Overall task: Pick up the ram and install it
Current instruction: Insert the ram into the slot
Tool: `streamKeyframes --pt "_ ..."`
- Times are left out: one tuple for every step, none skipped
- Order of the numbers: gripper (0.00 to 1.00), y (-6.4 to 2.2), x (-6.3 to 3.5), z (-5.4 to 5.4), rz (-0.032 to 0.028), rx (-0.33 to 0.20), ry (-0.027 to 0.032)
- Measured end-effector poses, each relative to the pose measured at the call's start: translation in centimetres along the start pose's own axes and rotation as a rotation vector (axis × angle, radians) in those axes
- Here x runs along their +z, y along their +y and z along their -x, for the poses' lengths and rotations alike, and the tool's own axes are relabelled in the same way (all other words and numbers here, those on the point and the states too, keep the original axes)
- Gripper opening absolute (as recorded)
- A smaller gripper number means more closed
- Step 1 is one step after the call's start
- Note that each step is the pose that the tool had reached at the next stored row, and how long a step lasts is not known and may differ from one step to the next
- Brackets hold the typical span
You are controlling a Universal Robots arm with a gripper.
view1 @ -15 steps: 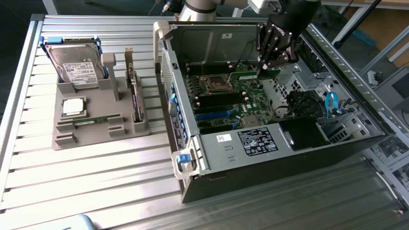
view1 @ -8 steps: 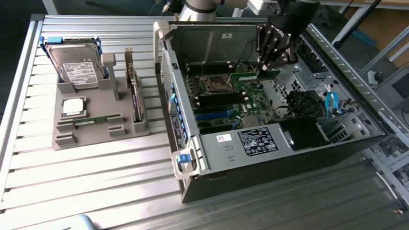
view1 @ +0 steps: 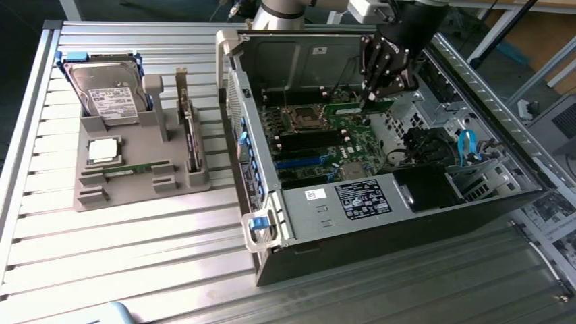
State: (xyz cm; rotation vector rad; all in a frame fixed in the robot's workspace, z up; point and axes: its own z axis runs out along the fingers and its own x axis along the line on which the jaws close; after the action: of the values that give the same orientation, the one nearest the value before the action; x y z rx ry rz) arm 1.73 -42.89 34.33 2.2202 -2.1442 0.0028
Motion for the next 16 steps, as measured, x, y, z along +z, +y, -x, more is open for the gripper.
streamKeyframes --pt "0.13 0.00 0.03 0.00 0.0000 0.000 0.0000" --pt "0.13 0.00 0.06 0.00 0.0000 0.000 -0.0001" --pt "0.13 0.00 0.09 0.00 0.0000 0.000 -0.0001" --pt "0.13 -0.01 0.11 0.00 0.0000 0.000 -0.0001" --pt "0.13 -0.01 0.14 0.01 0.0000 0.000 -0.0001" --pt "0.13 -0.01 0.17 0.01 0.0000 0.000 0.0000" --pt "0.13 -0.01 0.20 0.01 0.0000 0.000 -0.0001" --pt "0.13 -0.01 0.22 0.01 0.0000 0.000 -0.0001" --pt "0.13 -0.01 0.26 0.01 0.0000 0.000 -0.0001" --pt "0.13 -0.01 0.29 0.01 0.0000 0.000 -0.0001" --pt "0.13 -0.01 0.32 0.01 0.0000 0.000 0.0000" --pt "0.13 -0.01 0.35 0.01 0.0000 0.000 -0.0001" --pt "0.13 -0.01 0.38 0.02 0.0000 0.000 -0.0002" --pt "0.13 -0.02 0.42 0.02 0.0000 0.000 0.0000" --pt "0.13 -0.02 0.44 0.02 0.0000 0.000 0.0000" --pt "0.13 -0.02 0.48 0.02 0.0000 0.000 -0.0001"
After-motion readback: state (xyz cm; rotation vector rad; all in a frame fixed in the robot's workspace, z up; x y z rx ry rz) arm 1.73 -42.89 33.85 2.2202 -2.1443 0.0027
